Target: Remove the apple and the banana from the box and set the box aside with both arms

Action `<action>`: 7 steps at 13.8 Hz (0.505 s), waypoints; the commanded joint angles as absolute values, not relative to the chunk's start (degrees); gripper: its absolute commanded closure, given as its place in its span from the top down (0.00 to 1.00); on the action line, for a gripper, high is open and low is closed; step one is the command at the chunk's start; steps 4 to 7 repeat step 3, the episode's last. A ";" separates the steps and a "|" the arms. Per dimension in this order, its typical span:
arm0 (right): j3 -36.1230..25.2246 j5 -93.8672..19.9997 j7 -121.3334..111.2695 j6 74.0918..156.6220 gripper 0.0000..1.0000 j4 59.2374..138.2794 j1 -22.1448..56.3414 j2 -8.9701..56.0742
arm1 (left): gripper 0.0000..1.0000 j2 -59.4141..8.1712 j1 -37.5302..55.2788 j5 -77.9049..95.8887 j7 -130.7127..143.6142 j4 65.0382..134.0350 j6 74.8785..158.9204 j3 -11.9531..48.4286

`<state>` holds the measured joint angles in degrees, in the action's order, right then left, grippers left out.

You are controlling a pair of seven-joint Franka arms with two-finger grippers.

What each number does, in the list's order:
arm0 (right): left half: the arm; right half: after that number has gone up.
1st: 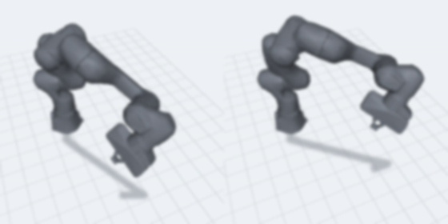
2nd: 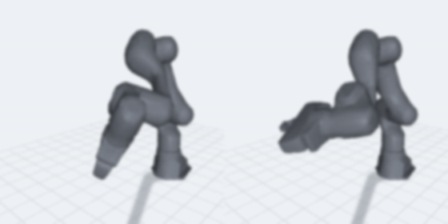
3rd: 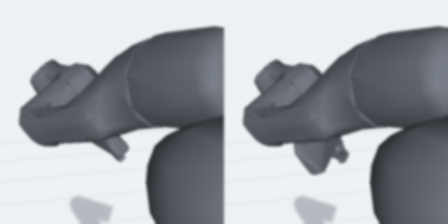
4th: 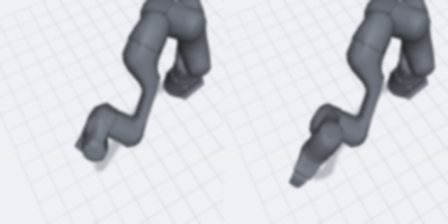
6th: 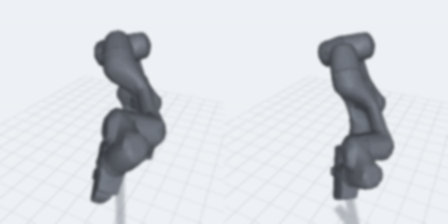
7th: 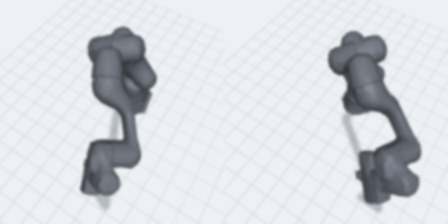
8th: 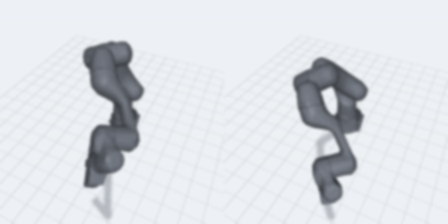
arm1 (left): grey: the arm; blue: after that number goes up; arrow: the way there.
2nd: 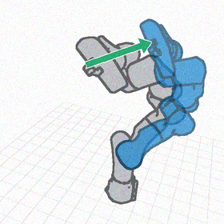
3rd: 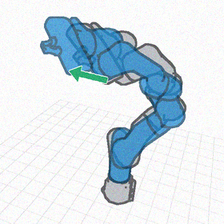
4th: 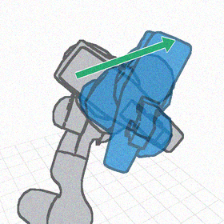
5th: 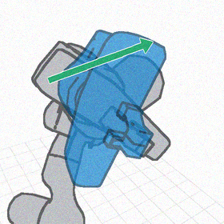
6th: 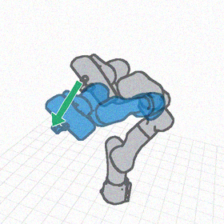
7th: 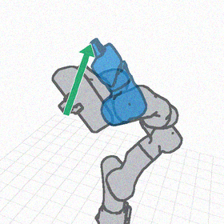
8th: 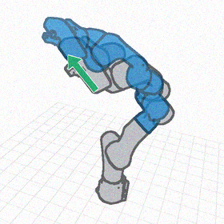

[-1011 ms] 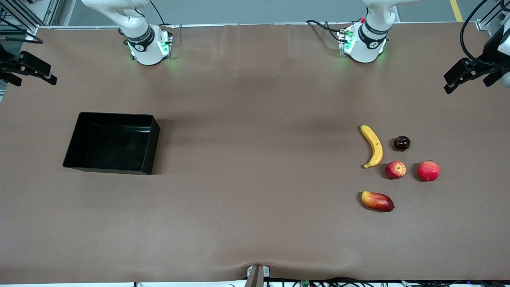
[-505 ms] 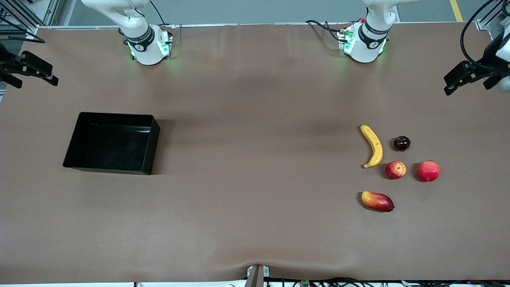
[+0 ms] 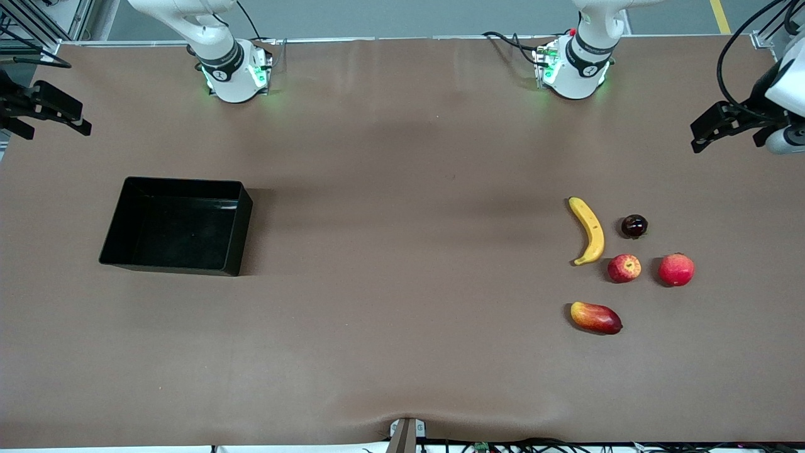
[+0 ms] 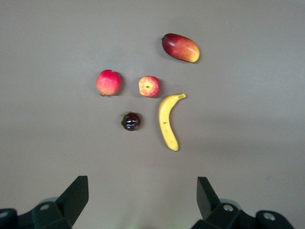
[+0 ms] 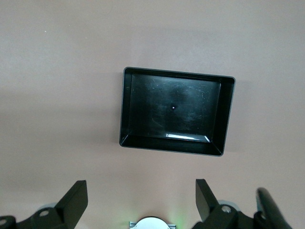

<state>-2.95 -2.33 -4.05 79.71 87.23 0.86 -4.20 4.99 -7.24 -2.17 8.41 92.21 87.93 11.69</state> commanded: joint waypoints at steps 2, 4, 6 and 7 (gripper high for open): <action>-3.16 -1.41 -4.57 79.89 1.00 87.19 1.23 -4.39 | 1.00 2.81 -7.74 1.06 9.40 90.79 88.77 11.43; -3.16 -1.41 -4.57 79.89 1.00 87.19 1.23 -4.31 | 1.00 2.64 -7.82 0.88 9.49 91.05 88.77 11.34; -3.16 -1.41 -4.57 79.89 1.00 87.19 1.23 -4.31 | 1.00 2.64 -7.82 0.88 9.49 91.05 88.77 11.34; -3.16 -1.41 -4.57 79.89 1.00 87.19 1.23 -4.31 | 1.00 2.64 -7.82 0.88 9.49 91.05 88.77 11.34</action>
